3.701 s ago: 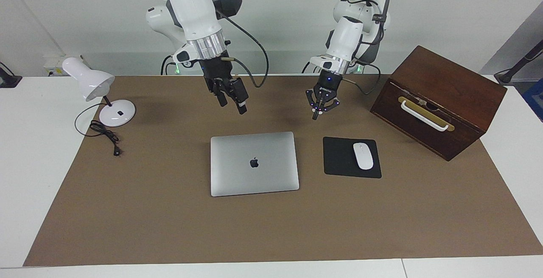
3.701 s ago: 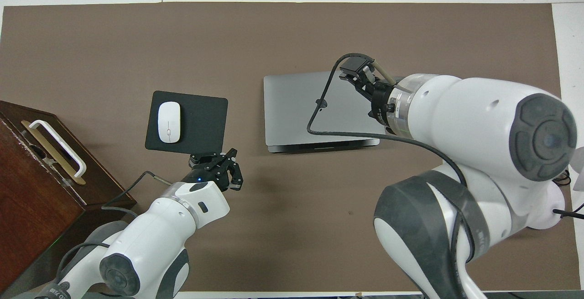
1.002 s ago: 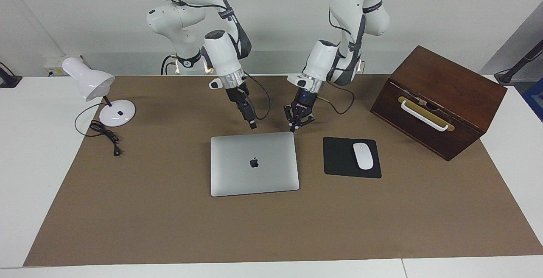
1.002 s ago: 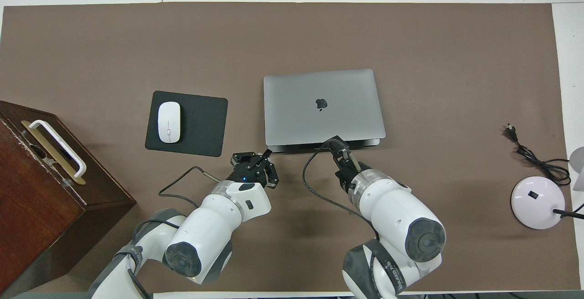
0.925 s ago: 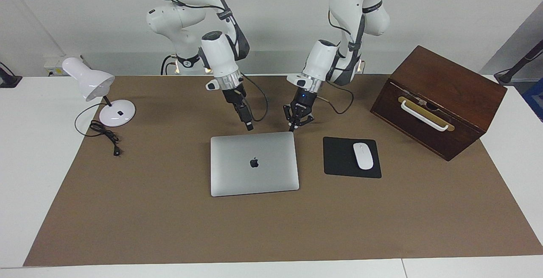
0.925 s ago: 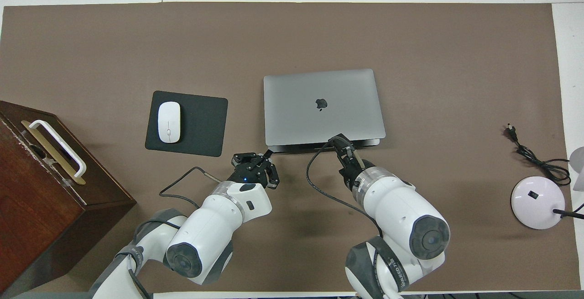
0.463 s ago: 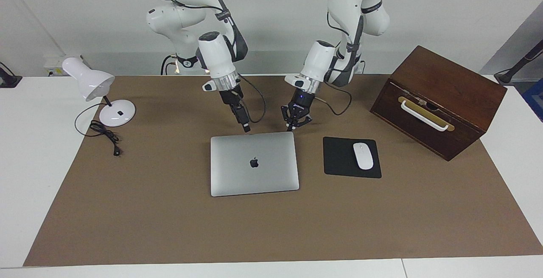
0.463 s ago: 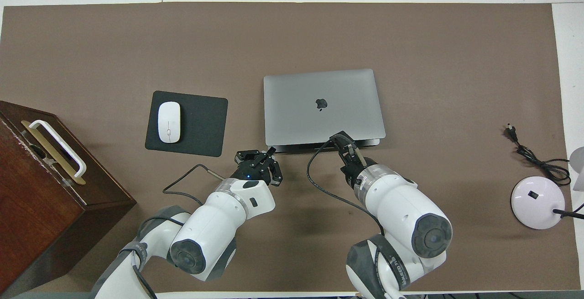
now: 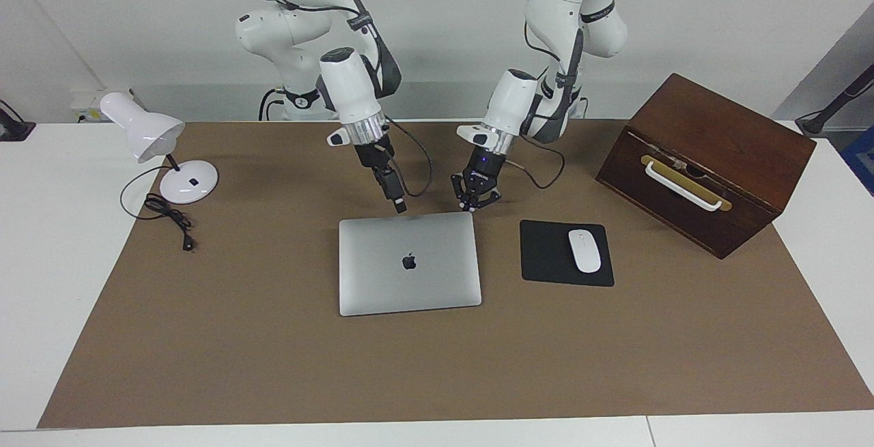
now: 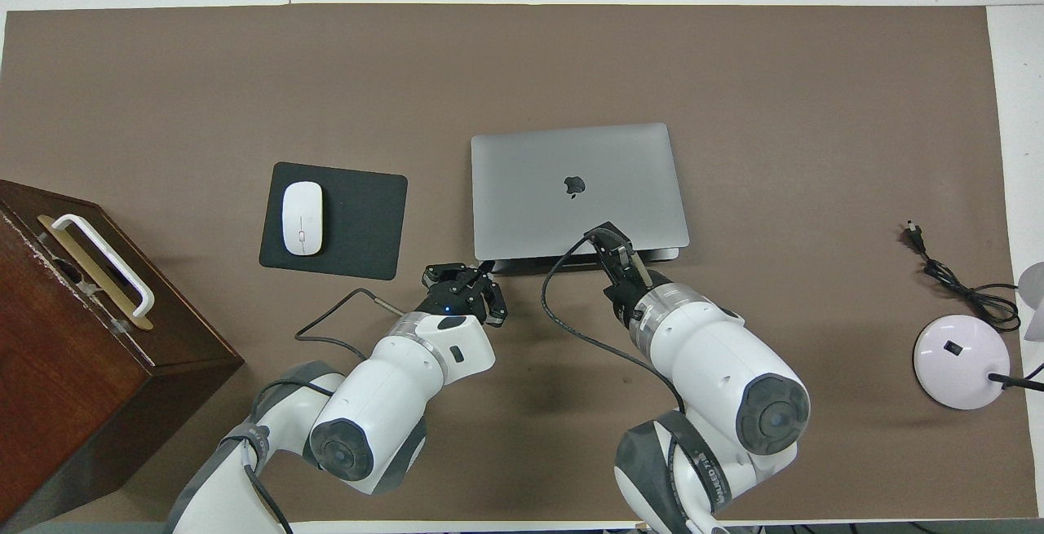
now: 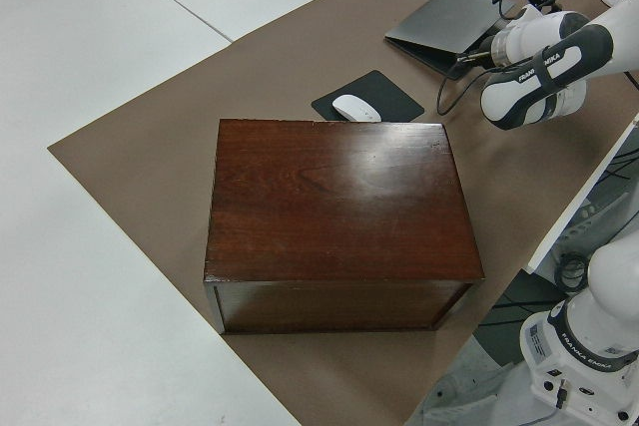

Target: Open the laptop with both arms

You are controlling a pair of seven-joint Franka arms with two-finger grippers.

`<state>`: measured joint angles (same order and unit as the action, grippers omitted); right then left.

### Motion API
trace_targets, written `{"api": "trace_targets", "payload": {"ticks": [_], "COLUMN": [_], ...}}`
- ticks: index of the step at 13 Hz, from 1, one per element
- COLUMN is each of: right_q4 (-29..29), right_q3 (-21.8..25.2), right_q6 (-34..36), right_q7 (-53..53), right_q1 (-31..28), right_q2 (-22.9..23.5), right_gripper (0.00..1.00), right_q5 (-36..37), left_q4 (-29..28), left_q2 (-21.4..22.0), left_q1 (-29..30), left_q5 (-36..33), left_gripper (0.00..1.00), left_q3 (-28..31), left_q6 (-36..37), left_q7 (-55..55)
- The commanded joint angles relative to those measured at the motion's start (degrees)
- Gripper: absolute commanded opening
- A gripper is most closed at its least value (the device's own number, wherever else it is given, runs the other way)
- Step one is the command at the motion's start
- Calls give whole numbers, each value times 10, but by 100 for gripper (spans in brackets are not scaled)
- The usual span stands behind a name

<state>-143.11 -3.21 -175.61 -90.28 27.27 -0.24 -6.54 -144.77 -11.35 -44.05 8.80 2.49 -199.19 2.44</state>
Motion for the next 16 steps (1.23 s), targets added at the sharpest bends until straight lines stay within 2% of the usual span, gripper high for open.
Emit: {"api": "trace_targets", "payload": {"ticks": [1,10,16], "right_q4": [10,12,47], "right_q3": [-4,-4,-4], "right_q6": [10,10,29], "right_q7": [6,9,19], "right_q1": [-8,-9,-27], "right_q2": [4,7,20], "right_gripper": [98,98,98], "right_q5": [-1,-1,0], "left_q4": [16,33,37], "left_q2": [-22,-46,-53], "left_q1": [-7,-6,-4], "left_q5": [9,6,2], "left_gripper": [0,0,0], "left_q3": [5,5,6], "left_q6": [-10,-10,-10], "left_q7": [-2,-1,-1]}}
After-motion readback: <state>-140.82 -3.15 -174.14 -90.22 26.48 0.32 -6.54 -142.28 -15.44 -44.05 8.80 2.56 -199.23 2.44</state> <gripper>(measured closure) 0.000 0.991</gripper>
